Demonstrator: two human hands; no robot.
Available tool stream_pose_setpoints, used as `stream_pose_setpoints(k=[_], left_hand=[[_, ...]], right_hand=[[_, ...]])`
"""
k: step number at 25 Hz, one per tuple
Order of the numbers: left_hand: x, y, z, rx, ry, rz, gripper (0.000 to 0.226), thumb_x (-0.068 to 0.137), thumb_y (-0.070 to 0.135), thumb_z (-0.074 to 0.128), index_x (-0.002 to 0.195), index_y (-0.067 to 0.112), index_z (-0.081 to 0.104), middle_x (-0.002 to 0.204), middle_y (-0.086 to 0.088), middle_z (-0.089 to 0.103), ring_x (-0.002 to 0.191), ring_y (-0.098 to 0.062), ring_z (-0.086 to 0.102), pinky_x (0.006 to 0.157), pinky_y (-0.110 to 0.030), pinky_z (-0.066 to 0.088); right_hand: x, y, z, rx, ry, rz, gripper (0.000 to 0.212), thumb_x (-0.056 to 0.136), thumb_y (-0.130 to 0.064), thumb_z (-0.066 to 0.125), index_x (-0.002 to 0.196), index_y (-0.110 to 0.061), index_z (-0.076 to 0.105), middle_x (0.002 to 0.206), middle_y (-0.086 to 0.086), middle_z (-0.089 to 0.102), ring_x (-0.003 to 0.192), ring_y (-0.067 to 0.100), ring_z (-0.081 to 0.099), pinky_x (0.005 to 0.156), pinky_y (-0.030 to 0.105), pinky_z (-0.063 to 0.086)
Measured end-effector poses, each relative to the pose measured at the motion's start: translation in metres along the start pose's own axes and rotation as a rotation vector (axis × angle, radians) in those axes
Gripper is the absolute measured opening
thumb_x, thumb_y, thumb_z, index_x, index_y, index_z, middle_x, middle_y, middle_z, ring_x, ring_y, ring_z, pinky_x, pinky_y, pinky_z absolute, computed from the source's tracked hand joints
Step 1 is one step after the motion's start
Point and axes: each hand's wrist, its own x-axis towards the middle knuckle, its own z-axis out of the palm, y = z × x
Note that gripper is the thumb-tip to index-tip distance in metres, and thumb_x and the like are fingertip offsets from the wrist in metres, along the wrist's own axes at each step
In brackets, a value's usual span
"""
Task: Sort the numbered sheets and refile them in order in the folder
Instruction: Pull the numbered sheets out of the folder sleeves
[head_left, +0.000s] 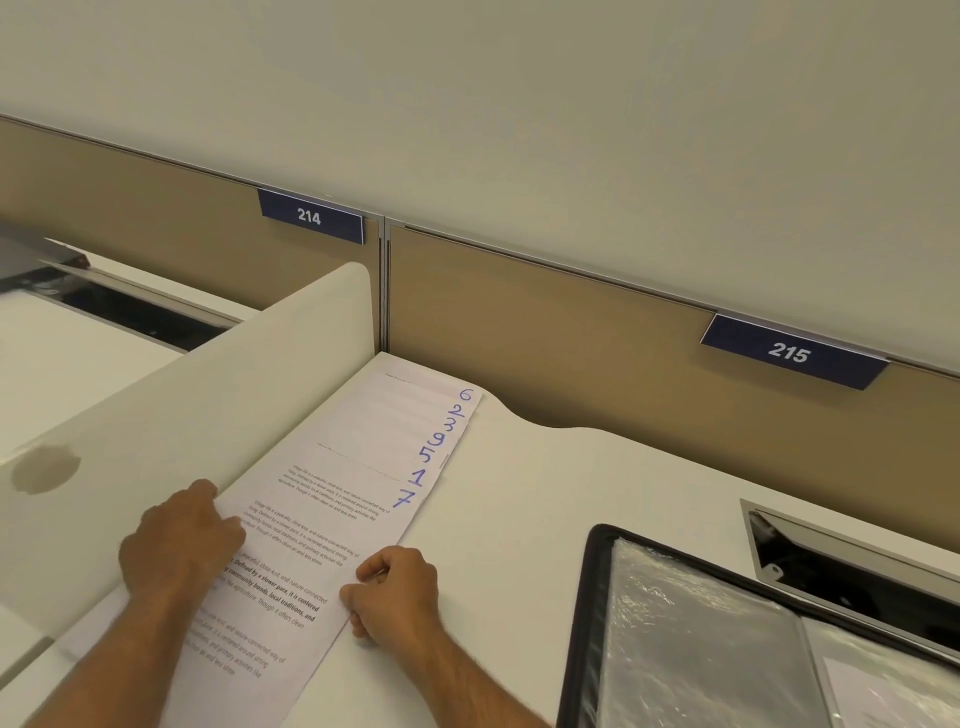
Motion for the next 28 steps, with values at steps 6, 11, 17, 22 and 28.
stream_pose_setpoints(k=[6, 11, 17, 22, 28], left_hand=[[-0.009, 0.013, -0.008, 0.007, 0.106, 0.189, 0.046, 0.092, 0.038, 0.063, 0.133, 0.018, 0.055, 0.128, -0.007, 0.063, 0.116, -0.033, 0.052, 0.092, -0.046, 0.042], [-0.043, 0.049, -0.015, -0.089, 0.246, 0.462, 0.047, 0.084, 0.038, 0.076, 0.118, 0.007, 0.066, 0.11, -0.014, 0.071, 0.1, -0.04, 0.062, 0.079, -0.053, 0.048], [-0.1, 0.1, -0.007, -0.146, 0.225, 0.687, 0.08, 0.085, 0.07, 0.038, 0.129, 0.007, 0.062, 0.13, -0.013, 0.064, 0.121, -0.035, 0.059, 0.096, -0.052, 0.047], [-0.172, 0.15, 0.02, -0.061, 0.074, 0.821, 0.095, 0.086, 0.083, 0.017, 0.151, 0.019, 0.042, 0.158, -0.007, 0.038, 0.145, -0.03, 0.036, 0.116, -0.053, 0.028], [-0.261, 0.197, 0.062, -0.046, -0.035, 0.976, 0.102, 0.082, 0.091, 0.011, 0.159, 0.024, 0.022, 0.165, -0.002, 0.013, 0.153, -0.025, 0.014, 0.12, -0.051, 0.008]], right_hand=[[-0.018, -0.002, -0.022, 0.055, 0.04, -0.111, 0.018, 0.077, -0.03, 0.075, 0.091, -0.021, 0.068, 0.076, -0.008, 0.066, 0.058, 0.011, 0.063, 0.066, 0.033, 0.06], [-0.033, 0.002, -0.068, -0.188, 0.216, -0.325, 0.031, 0.085, -0.046, 0.07, 0.112, -0.03, 0.064, 0.104, -0.014, 0.066, 0.088, 0.003, 0.061, 0.086, 0.027, 0.055], [-0.068, 0.031, -0.144, -0.664, 0.319, -0.425, 0.103, 0.072, -0.084, 0.019, 0.159, -0.03, 0.013, 0.166, -0.009, 0.014, 0.153, 0.015, 0.013, 0.123, 0.032, 0.014], [-0.092, 0.08, -0.21, -0.899, 0.454, -0.365, 0.099, 0.078, -0.088, 0.012, 0.153, -0.033, -0.026, 0.161, -0.006, -0.032, 0.15, 0.019, -0.027, 0.12, 0.044, -0.017], [-0.132, 0.143, -0.285, -0.905, 0.578, -0.262, 0.096, 0.065, -0.095, -0.012, 0.139, -0.041, -0.042, 0.156, -0.007, -0.04, 0.146, 0.02, -0.035, 0.12, 0.05, -0.02]])
